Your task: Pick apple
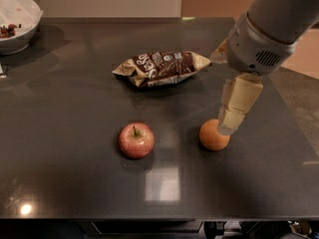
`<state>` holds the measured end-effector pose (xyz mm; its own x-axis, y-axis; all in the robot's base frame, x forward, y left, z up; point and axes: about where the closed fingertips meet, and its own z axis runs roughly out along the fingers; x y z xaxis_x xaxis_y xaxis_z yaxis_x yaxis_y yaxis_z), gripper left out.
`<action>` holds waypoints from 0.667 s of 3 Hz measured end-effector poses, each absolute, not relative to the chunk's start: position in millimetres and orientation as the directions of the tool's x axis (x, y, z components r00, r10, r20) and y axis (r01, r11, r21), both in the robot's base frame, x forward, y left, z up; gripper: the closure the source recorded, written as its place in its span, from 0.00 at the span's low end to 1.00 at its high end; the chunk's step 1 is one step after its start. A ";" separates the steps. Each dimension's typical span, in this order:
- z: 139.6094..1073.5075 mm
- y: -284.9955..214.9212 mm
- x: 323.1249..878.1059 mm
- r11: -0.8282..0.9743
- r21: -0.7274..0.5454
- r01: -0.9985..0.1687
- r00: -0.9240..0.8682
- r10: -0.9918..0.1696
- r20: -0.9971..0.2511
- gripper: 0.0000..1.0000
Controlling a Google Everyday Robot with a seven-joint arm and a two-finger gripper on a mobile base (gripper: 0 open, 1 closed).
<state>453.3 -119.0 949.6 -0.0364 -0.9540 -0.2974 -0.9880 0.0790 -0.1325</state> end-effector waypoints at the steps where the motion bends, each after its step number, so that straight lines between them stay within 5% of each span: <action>1: 934.0 -81.5 454.8 0.007 -0.089 -0.996 0.024 -0.940 -0.339 0.00; 2: 919.2 -50.0 447.3 -0.043 -0.079 -0.996 0.069 -0.926 -0.371 0.00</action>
Offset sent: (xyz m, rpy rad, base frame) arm -0.0160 0.1037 -0.0518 0.1116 0.0741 0.1920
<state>447.3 -50.0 919.2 0.0695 -0.9262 -0.3705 -0.9960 -0.0432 -0.0788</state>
